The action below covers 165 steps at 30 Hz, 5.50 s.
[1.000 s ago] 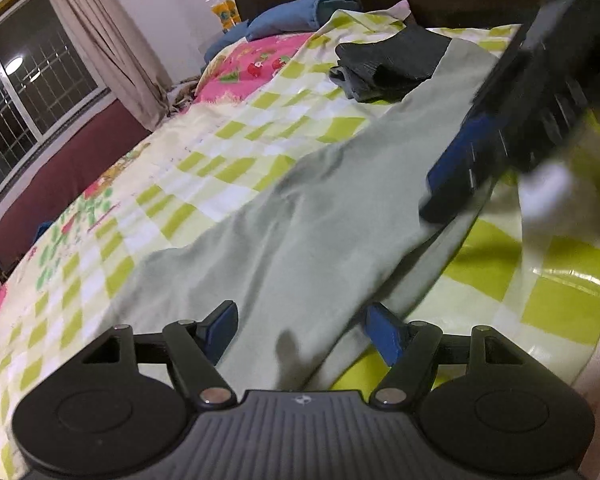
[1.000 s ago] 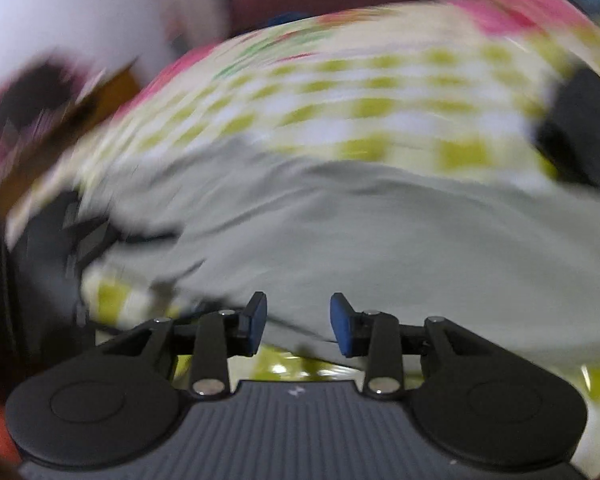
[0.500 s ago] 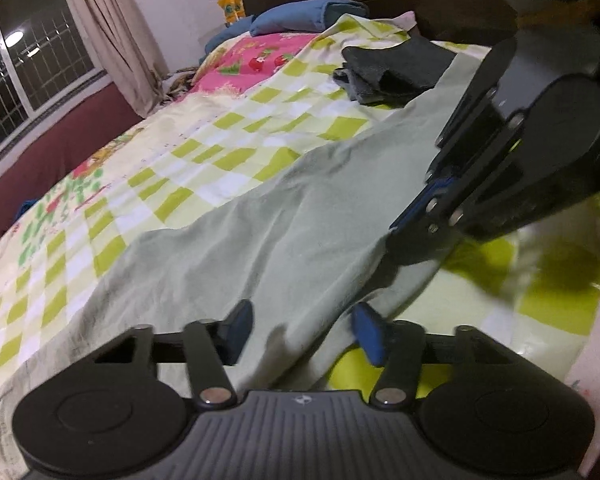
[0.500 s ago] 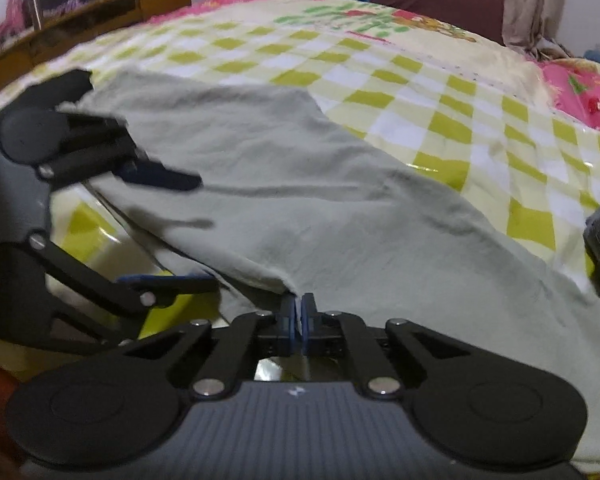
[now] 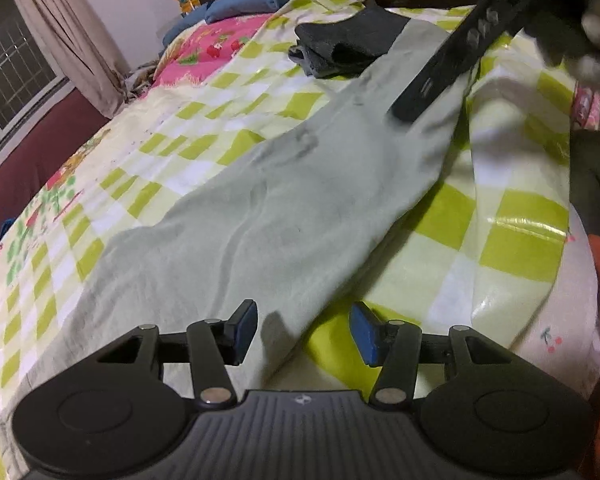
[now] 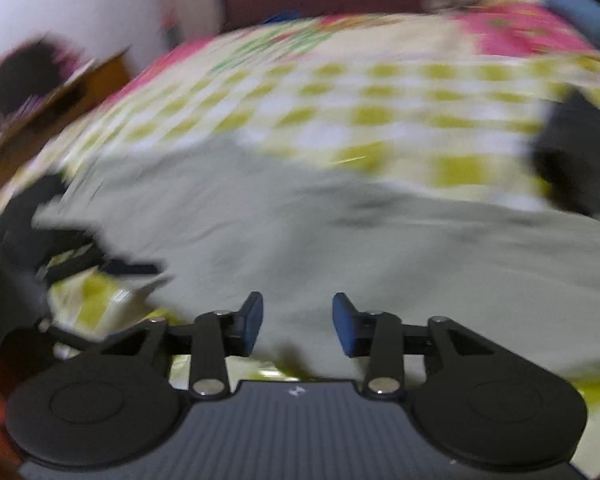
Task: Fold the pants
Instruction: 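Grasp the trouser leg end beside the dark knit garment with the right gripper, then lift the leg end with the right gripper and fold it over the trousers, then lay the folded end on the stack and open the right gripper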
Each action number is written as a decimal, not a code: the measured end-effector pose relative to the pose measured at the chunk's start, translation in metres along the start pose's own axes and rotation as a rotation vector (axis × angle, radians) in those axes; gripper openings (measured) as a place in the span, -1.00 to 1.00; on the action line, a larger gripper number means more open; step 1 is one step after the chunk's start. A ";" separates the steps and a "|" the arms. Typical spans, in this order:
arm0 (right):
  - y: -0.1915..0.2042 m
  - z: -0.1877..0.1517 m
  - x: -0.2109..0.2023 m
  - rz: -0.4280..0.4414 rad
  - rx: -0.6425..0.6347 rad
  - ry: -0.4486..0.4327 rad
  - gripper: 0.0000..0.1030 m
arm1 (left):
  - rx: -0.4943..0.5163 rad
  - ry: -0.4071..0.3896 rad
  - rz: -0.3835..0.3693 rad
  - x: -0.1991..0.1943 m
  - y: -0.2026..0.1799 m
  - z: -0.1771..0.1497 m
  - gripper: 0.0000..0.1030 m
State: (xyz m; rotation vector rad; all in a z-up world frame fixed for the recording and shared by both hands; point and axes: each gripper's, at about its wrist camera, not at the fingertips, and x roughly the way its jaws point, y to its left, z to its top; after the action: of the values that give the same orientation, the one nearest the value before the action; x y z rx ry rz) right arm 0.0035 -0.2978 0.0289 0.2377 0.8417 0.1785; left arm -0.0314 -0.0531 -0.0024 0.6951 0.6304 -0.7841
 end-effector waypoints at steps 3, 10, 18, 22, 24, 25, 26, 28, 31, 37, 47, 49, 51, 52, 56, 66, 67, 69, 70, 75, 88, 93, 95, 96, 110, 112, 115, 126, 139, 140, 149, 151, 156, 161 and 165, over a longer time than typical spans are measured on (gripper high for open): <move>-0.068 -0.012 -0.029 -0.155 0.253 -0.076 -0.22 | -0.029 -0.028 -0.010 0.003 -0.002 0.012 0.26; -0.184 -0.060 -0.070 -0.155 0.821 -0.257 -0.23 | -0.002 -0.069 -0.043 0.021 -0.019 0.047 0.27; -0.190 -0.064 -0.068 -0.173 0.816 -0.250 -0.32 | 0.052 -0.049 -0.078 0.042 -0.042 0.069 0.27; -0.211 -0.072 -0.064 -0.123 0.939 -0.290 -0.32 | 0.056 -0.039 -0.098 0.048 -0.047 0.072 0.27; -0.216 -0.070 -0.056 -0.116 0.953 -0.311 -0.28 | 0.054 -0.035 -0.098 0.051 -0.049 0.075 0.27; -0.216 -0.068 -0.052 -0.114 0.948 -0.319 -0.26 | 0.053 -0.036 -0.099 0.052 -0.049 0.077 0.27; -0.216 -0.068 -0.050 -0.115 0.954 -0.326 -0.25 | 0.053 -0.037 -0.101 0.053 -0.050 0.079 0.27; -0.213 -0.070 -0.056 -0.087 0.974 -0.365 -0.23 | 0.058 -0.042 -0.097 0.053 -0.050 0.082 0.27; -0.211 -0.078 -0.065 -0.047 0.989 -0.458 -0.23 | 0.051 -0.044 -0.098 0.056 -0.049 0.086 0.28; -0.217 -0.059 -0.028 -0.047 0.906 -0.401 -0.24 | -0.006 -0.018 -0.111 0.069 -0.047 0.089 0.32; -0.217 -0.070 -0.093 0.004 0.996 -0.551 -0.91 | -0.024 -0.051 -0.136 0.079 -0.052 0.101 0.51; -0.218 -0.070 -0.102 -0.060 0.973 -0.551 -0.91 | -0.030 -0.047 -0.138 0.089 -0.055 0.103 0.60; -0.220 -0.067 -0.093 -0.105 0.960 -0.477 -0.91 | -0.057 -0.046 -0.146 0.094 -0.053 0.102 0.64; -0.219 -0.066 -0.089 -0.128 0.951 -0.446 -0.91 | -0.064 -0.047 -0.143 0.093 -0.051 0.103 0.64; -0.217 -0.069 -0.098 -0.122 0.986 -0.500 -0.91 | -0.053 -0.087 -0.080 0.080 -0.039 0.101 0.68; -0.191 -0.037 -0.129 -0.216 0.851 -0.498 -0.91 | -0.159 0.048 -0.194 0.111 -0.007 0.113 0.74; -0.193 -0.038 -0.127 -0.230 0.862 -0.482 -0.91 | -0.159 0.039 -0.197 0.110 -0.009 0.109 0.74; -0.193 -0.039 -0.125 -0.248 0.867 -0.474 -0.91 | -0.149 0.024 -0.209 0.100 -0.013 0.102 0.74; -0.191 -0.040 -0.126 -0.249 0.871 -0.476 -0.91 | -0.158 0.017 -0.221 0.093 -0.015 0.097 0.74; -0.159 -0.016 -0.128 -0.191 0.777 -0.503 -0.91 | -0.198 -0.040 -0.218 0.059 -0.016 0.072 0.74; 0.153 0.097 0.057 0.177 -0.036 -0.178 -0.91 | -0.583 -0.099 0.027 -0.020 0.099 -0.034 0.74; 0.239 0.081 0.139 0.222 -0.185 -0.049 -0.91 | -0.733 -0.069 0.088 -0.040 0.130 -0.096 0.74; 0.260 0.074 0.157 0.201 -0.245 -0.026 -0.91 | -0.815 -0.086 0.071 -0.047 0.142 -0.113 0.74; 0.269 0.071 0.165 0.196 -0.266 -0.013 -0.91 | -0.852 -0.106 0.056 -0.050 0.148 -0.119 0.74; 0.291 0.100 0.140 0.268 -0.160 -0.188 -0.91 | -0.919 -0.179 0.078 -0.069 0.159 -0.149 0.74; 0.308 0.089 0.143 0.315 -0.252 -0.161 -0.91 | -0.923 -0.172 0.078 -0.071 0.158 -0.151 0.75; 0.338 0.054 0.166 0.344 -0.429 -0.034 -0.91 | -0.897 -0.120 0.109 -0.075 0.152 -0.157 0.72; 0.348 0.035 0.171 0.389 -0.477 0.022 -0.90 | -0.813 -0.078 0.144 -0.080 0.133 -0.159 0.74; 0.323 0.061 0.146 0.516 -0.464 0.083 -0.19 | -0.826 -0.092 0.175 -0.115 0.132 -0.170 0.74; 0.315 0.068 0.139 0.506 -0.451 0.055 -0.16 | -0.821 -0.113 0.191 -0.120 0.135 -0.169 0.74; 0.260 0.098 0.177 0.094 -0.522 0.042 -0.12 | -0.801 -0.262 0.297 -0.091 0.178 -0.143 0.84; 0.259 0.090 0.193 0.055 -0.587 0.079 -0.12 | -0.791 -0.198 0.307 -0.069 0.180 -0.143 0.84; 0.240 0.083 0.225 -0.057 -0.643 0.082 -0.10 | -0.673 -0.031 0.369 -0.044 0.149 -0.154 0.83; 0.234 0.107 0.209 0.014 -0.530 0.033 -0.08 | -0.657 -0.027 0.382 -0.057 0.139 -0.152 0.83; 0.260 0.109 0.190 0.297 -0.572 0.062 -0.08 | -0.688 -0.036 0.375 -0.060 0.145 -0.150 0.83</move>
State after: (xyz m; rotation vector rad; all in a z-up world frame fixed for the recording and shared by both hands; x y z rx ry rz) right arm 0.1940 -0.0156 0.0354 -0.1841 0.7804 0.6951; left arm 0.0148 0.1589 -0.0048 0.1522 0.6592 -0.1983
